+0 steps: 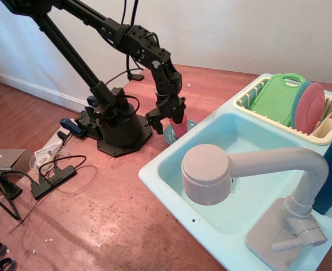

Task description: Put cup from anywhere into sink

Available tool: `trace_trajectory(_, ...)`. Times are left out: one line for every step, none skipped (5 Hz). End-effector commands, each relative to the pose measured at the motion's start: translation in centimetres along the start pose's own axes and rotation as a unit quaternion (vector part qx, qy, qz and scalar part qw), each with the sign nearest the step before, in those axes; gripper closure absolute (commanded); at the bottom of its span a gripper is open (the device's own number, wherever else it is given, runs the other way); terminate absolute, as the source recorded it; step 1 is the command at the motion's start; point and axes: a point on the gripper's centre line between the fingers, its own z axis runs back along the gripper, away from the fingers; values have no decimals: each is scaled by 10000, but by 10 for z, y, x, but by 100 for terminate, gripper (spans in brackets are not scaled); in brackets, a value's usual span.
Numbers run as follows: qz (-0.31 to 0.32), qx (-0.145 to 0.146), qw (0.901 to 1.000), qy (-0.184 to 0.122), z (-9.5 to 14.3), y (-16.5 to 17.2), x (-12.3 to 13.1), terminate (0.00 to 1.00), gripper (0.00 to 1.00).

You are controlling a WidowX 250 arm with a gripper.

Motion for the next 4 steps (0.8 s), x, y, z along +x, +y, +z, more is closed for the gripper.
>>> trace_trajectory(18, 137, 9999, 52, 6, 6, 6, 0, 100)
trace_trajectory(-36, 183, 9998, 104, 10, 9, 12, 0, 100)
trace_trajectory(-232, 194, 9992, 275, 14, 17, 20, 0, 100)
trace_trajectory(-378, 220, 9983, 393, 16, 20, 26, 0, 100)
